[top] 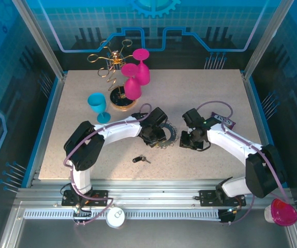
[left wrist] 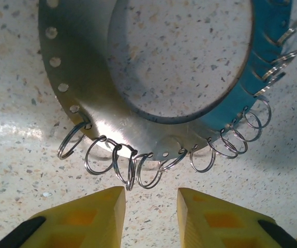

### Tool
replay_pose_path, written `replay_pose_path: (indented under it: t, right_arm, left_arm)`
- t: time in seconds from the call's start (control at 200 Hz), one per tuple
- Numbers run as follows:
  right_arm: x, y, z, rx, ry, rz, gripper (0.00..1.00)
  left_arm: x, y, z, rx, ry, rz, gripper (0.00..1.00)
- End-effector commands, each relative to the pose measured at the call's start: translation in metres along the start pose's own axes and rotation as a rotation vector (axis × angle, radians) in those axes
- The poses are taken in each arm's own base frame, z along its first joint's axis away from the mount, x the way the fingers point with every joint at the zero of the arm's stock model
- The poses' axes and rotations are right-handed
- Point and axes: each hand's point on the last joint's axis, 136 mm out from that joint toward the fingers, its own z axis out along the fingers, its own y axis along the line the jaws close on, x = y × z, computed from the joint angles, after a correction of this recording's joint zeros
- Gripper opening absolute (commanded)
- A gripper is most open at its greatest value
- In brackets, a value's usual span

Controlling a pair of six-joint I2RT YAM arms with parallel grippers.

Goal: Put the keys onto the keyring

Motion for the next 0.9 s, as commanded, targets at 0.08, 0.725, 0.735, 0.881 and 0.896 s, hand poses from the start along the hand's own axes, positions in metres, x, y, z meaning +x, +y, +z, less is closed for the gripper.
replay_pose_path:
  t: [0.08,0.725,0.735,0.881,0.896]
  right_arm:
    - [-0.001,-0.008,-0.005,0.0,-0.015,0.012,0.25]
    - [-0.015,0.003,-0.008,-0.033,-0.056,-0.068,0.26]
    - [-0.016,0.004,-0.009,-0.031,-0.059,-0.075,0.26]
    - [-0.024,0.003,-0.009,0.007,-0.062,-0.14,0.26]
    - [-0.024,0.003,-0.009,0.01,-0.06,-0.143,0.26]
  left_arm:
    - [0.007,0.011,0.018,-0.013,0.062,-0.133,0.28]
    - [-0.003,0.021,0.01,-0.037,0.012,-0.174,0.25]
    - [-0.004,0.021,0.009,-0.036,0.007,-0.171,0.25]
    - [-0.011,0.013,-0.007,-0.011,-0.038,-0.107,0.28]
    - [-0.011,0.012,-0.008,-0.009,-0.042,-0.099,0.28]
